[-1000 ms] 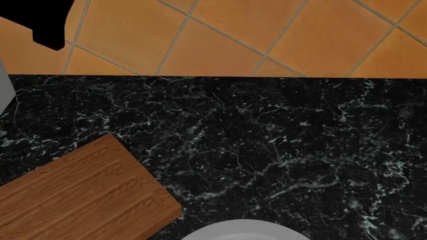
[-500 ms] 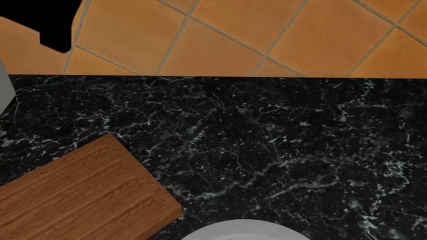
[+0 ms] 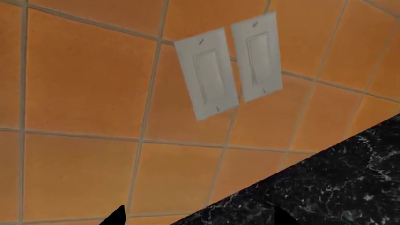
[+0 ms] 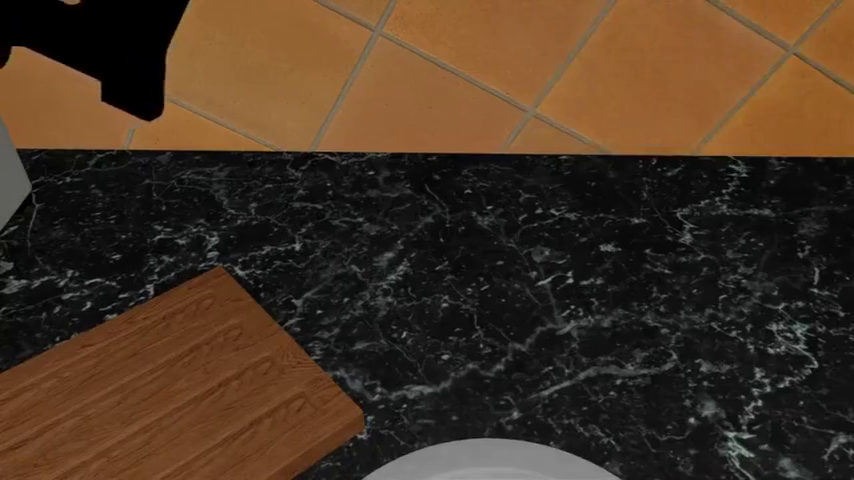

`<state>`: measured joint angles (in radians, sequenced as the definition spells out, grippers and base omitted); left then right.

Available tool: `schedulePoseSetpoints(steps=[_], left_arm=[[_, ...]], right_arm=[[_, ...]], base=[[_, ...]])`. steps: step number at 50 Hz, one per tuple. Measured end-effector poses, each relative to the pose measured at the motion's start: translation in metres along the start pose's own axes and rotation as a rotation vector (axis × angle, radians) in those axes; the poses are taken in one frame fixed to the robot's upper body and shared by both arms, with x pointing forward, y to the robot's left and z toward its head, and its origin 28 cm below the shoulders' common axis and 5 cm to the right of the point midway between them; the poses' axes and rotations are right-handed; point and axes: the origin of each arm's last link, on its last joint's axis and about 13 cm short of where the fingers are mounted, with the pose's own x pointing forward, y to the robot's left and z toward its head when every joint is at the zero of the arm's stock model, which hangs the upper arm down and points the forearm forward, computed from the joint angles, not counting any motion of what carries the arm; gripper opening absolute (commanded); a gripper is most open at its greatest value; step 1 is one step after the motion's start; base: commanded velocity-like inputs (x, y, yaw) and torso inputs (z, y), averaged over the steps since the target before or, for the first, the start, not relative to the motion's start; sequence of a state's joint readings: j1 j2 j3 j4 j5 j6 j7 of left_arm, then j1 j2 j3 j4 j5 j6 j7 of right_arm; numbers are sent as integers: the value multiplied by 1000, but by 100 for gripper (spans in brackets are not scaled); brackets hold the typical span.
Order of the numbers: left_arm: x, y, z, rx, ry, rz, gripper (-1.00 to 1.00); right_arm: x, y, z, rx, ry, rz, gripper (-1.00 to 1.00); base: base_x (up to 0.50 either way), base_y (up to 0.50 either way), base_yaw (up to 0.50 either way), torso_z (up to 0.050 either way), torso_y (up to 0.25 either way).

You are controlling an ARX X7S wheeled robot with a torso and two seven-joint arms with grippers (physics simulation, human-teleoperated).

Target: Place all breads on the cutting board.

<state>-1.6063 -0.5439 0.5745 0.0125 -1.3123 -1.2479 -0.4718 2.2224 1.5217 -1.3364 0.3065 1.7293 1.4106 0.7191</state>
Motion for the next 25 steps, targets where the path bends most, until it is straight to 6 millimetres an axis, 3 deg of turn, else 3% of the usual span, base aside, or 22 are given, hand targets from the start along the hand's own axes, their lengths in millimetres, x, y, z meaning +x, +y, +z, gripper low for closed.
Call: schedulePoseSetpoints(steps=[25], left_arm=[[3,1,-9,-8,14,11,100]], right_arm=[[53,27,-11,-2,73,-10,100]], base=[[0,0,0,0,0]])
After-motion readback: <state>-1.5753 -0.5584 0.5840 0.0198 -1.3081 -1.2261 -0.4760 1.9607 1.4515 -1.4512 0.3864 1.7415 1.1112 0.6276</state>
